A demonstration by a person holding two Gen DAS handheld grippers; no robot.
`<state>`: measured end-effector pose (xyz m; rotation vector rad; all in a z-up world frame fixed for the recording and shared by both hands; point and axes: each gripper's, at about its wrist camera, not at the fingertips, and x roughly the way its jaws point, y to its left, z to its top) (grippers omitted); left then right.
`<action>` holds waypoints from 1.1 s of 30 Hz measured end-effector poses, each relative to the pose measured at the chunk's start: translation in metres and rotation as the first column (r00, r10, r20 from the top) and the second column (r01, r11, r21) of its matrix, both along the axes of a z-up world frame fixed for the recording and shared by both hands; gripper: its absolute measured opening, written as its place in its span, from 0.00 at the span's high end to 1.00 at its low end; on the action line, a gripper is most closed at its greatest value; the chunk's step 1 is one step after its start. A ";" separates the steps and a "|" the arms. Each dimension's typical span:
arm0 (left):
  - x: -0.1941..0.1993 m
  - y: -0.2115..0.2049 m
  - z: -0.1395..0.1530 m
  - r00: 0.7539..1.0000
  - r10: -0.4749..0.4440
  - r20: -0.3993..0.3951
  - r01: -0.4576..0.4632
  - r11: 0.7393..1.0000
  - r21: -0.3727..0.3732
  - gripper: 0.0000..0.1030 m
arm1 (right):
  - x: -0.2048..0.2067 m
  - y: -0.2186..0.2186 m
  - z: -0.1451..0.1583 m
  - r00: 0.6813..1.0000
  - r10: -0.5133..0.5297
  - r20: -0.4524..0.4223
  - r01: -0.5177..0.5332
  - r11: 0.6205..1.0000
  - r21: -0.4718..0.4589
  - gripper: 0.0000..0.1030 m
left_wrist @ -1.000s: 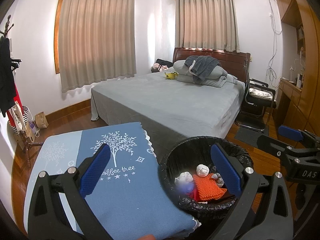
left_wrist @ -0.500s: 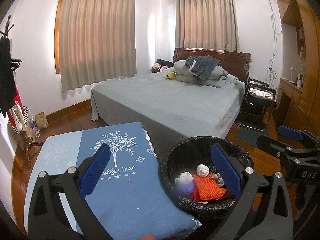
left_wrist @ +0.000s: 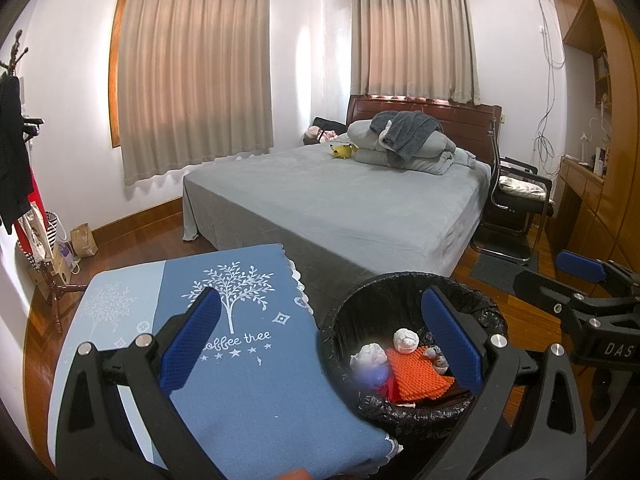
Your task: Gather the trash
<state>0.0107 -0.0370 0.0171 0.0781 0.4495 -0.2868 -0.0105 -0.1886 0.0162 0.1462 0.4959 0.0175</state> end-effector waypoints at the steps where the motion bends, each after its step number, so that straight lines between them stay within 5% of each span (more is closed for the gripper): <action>1: 0.000 0.000 0.000 1.000 0.000 -0.001 0.000 1.000 -0.001 0.05 | 0.000 0.000 0.000 1.000 0.000 -0.001 0.000 1.000 0.001 0.06; 33: 0.001 0.000 -0.002 1.000 0.001 -0.003 -0.001 1.000 -0.002 0.05 | 0.001 0.002 -0.001 1.000 -0.001 -0.006 0.001 1.000 0.001 0.06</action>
